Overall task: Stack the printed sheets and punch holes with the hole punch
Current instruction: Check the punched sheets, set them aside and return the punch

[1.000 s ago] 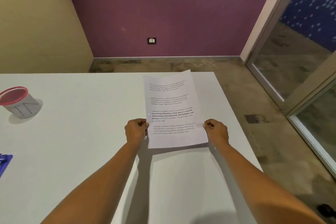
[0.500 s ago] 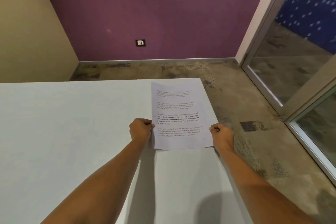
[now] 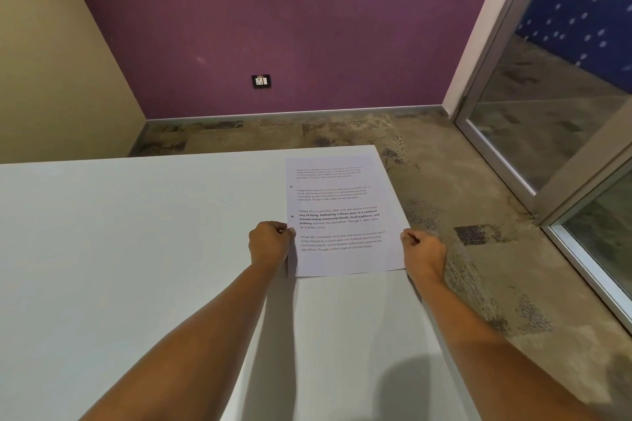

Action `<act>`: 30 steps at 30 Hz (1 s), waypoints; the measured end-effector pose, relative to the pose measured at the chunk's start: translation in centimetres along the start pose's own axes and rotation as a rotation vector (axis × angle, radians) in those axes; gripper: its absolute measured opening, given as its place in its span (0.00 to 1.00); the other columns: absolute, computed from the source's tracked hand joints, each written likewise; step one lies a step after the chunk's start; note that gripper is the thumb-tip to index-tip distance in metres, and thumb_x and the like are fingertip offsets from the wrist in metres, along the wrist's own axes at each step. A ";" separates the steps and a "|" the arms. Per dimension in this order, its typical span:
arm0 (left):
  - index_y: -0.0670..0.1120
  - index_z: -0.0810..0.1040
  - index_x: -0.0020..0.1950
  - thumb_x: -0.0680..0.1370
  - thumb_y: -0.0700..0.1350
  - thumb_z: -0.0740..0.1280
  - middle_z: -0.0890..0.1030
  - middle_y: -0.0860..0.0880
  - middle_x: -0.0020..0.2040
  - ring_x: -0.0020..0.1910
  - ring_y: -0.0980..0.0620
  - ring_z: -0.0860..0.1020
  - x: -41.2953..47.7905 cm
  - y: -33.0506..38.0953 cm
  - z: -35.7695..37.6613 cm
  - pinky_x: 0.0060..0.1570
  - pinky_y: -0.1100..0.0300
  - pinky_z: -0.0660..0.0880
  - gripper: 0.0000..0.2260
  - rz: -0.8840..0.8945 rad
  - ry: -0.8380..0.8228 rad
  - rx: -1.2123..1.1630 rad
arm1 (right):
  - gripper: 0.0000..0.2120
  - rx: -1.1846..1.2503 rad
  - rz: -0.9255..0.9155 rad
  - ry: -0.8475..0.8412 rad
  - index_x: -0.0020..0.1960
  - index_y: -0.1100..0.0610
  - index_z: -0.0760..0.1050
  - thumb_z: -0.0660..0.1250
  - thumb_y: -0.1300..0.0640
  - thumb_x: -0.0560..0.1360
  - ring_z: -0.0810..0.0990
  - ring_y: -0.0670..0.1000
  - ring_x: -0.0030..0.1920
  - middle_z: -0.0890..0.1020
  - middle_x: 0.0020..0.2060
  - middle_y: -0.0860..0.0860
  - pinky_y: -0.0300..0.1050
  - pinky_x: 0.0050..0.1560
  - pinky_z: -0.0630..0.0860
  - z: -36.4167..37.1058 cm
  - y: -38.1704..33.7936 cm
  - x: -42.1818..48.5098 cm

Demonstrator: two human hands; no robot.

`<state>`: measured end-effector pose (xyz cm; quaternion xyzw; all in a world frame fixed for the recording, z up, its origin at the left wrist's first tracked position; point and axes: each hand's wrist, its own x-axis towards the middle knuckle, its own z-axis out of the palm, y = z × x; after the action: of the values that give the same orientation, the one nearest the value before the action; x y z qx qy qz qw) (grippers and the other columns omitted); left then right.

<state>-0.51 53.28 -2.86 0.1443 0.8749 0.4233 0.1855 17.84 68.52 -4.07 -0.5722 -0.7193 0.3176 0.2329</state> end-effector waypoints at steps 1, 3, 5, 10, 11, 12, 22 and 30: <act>0.40 0.81 0.53 0.74 0.42 0.67 0.83 0.41 0.52 0.52 0.42 0.79 -0.1 0.0 0.0 0.48 0.60 0.72 0.10 0.005 -0.006 0.004 | 0.12 -0.006 -0.006 0.007 0.57 0.64 0.78 0.63 0.61 0.77 0.79 0.62 0.49 0.82 0.50 0.63 0.45 0.46 0.74 0.0 0.0 -0.3; 0.40 0.81 0.52 0.75 0.42 0.66 0.83 0.40 0.51 0.51 0.42 0.80 -0.5 -0.3 -0.2 0.52 0.56 0.75 0.10 0.004 -0.017 0.005 | 0.14 -0.049 -0.017 0.013 0.60 0.65 0.76 0.62 0.60 0.77 0.78 0.62 0.53 0.80 0.52 0.64 0.49 0.51 0.75 -0.2 0.1 -1.1; 0.39 0.80 0.54 0.75 0.43 0.66 0.83 0.40 0.51 0.52 0.41 0.79 -1.2 -0.6 -0.5 0.53 0.55 0.74 0.11 0.003 -0.027 0.024 | 0.16 -0.113 -0.038 -0.001 0.63 0.65 0.73 0.61 0.58 0.78 0.75 0.62 0.58 0.77 0.55 0.65 0.52 0.55 0.75 -0.5 0.3 -2.2; 0.39 0.79 0.56 0.75 0.43 0.66 0.83 0.41 0.49 0.52 0.43 0.79 -4.4 -2.1 -1.5 0.46 0.62 0.68 0.12 0.071 -0.056 0.099 | 0.23 -0.219 -0.104 -0.102 0.72 0.63 0.61 0.58 0.55 0.79 0.65 0.60 0.69 0.68 0.69 0.62 0.53 0.65 0.68 -1.6 1.2 -6.1; 0.40 0.78 0.57 0.75 0.42 0.66 0.82 0.41 0.49 0.52 0.43 0.79 -5.3 -2.4 -1.9 0.46 0.63 0.67 0.13 0.082 -0.054 0.112 | 0.24 -0.244 -0.116 -0.122 0.72 0.62 0.60 0.58 0.54 0.79 0.65 0.59 0.70 0.67 0.70 0.61 0.53 0.66 0.67 -1.9 1.4 -7.0; 0.40 0.78 0.58 0.75 0.42 0.66 0.82 0.42 0.50 0.52 0.44 0.78 -6.1 -2.9 -2.2 0.46 0.63 0.67 0.13 0.092 -0.053 0.127 | 0.25 -0.271 -0.125 -0.141 0.73 0.62 0.58 0.58 0.53 0.79 0.64 0.58 0.71 0.66 0.71 0.60 0.51 0.68 0.66 -2.1 1.6 -7.7; 0.45 0.73 0.60 0.76 0.51 0.62 0.73 0.48 0.61 0.61 0.48 0.71 -15.5 -8.8 -7.9 0.51 0.56 0.70 0.16 0.287 -0.150 0.684 | 0.28 -0.492 -0.199 -0.407 0.75 0.58 0.52 0.52 0.46 0.80 0.51 0.53 0.76 0.53 0.76 0.55 0.46 0.74 0.54 -4.0 1.8 -18.2; 0.48 0.74 0.56 0.75 0.54 0.62 0.71 0.51 0.61 0.63 0.52 0.69 -20.6 -15.3 -15.2 0.51 0.55 0.67 0.14 0.216 -0.178 0.716 | 0.28 -0.563 -0.255 -0.555 0.75 0.57 0.54 0.52 0.44 0.79 0.51 0.53 0.76 0.53 0.76 0.54 0.49 0.74 0.56 -2.7 -0.6 -27.8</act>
<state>9.55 25.21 -2.15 0.3276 0.9277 0.0939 0.1528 25.93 41.94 -0.97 -0.4127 -0.8786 0.2192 -0.0982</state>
